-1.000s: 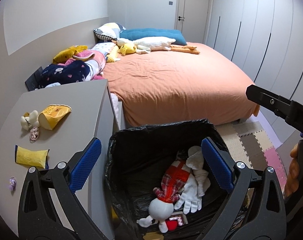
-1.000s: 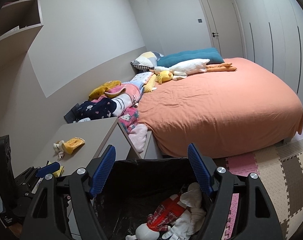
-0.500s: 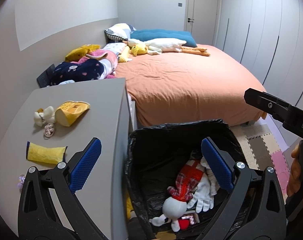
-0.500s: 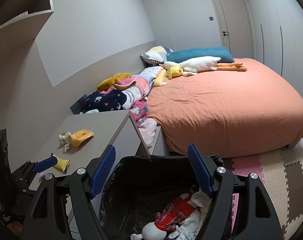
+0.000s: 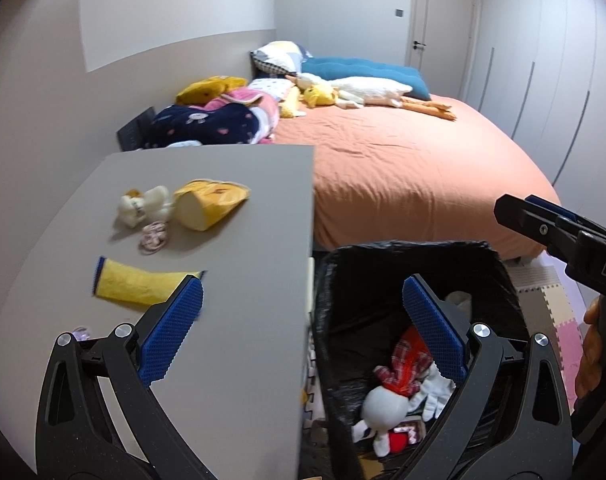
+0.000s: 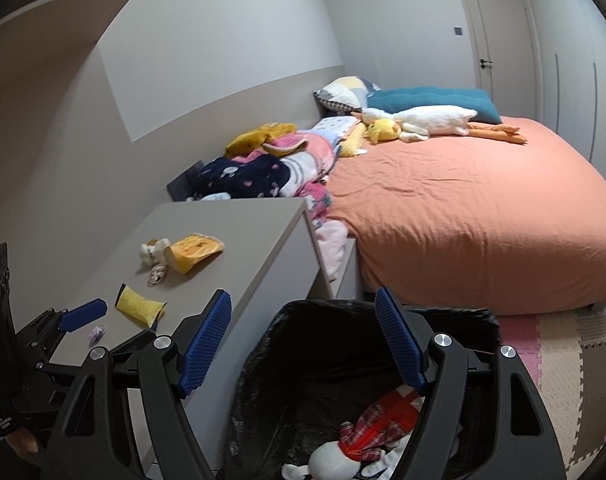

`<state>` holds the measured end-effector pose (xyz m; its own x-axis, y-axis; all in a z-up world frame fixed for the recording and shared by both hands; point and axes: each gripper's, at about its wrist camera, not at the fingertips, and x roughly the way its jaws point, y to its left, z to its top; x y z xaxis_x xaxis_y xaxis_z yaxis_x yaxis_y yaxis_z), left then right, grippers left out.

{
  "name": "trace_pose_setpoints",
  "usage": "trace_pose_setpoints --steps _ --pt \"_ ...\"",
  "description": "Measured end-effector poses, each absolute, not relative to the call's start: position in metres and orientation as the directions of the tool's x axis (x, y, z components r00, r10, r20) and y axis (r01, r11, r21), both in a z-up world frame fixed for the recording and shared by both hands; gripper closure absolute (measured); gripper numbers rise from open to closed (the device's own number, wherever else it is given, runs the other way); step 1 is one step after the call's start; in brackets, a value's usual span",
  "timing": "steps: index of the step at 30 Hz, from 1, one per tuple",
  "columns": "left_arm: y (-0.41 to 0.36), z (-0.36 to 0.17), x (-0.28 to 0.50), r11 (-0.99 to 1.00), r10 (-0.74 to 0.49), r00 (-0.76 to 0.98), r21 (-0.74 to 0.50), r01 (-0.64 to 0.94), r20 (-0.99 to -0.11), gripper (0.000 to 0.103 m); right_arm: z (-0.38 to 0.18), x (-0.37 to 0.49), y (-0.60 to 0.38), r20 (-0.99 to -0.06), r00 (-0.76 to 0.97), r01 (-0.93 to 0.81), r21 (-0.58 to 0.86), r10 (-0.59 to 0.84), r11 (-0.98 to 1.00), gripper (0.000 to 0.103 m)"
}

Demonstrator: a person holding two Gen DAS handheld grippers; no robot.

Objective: Organize soft objects
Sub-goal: 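Move both tools back over the desk toward the flower tie and yellow pouch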

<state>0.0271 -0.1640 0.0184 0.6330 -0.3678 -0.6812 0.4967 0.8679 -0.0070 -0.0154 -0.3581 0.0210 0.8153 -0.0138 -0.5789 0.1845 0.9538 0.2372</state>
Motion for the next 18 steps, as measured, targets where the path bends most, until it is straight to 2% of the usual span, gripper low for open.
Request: trace_pose_setpoints --steps 18 --pt "-0.082 0.011 0.051 0.938 -0.251 0.674 -0.001 0.348 -0.695 0.006 0.010 0.028 -0.295 -0.614 0.785 0.065 0.217 0.084 0.974 0.028"
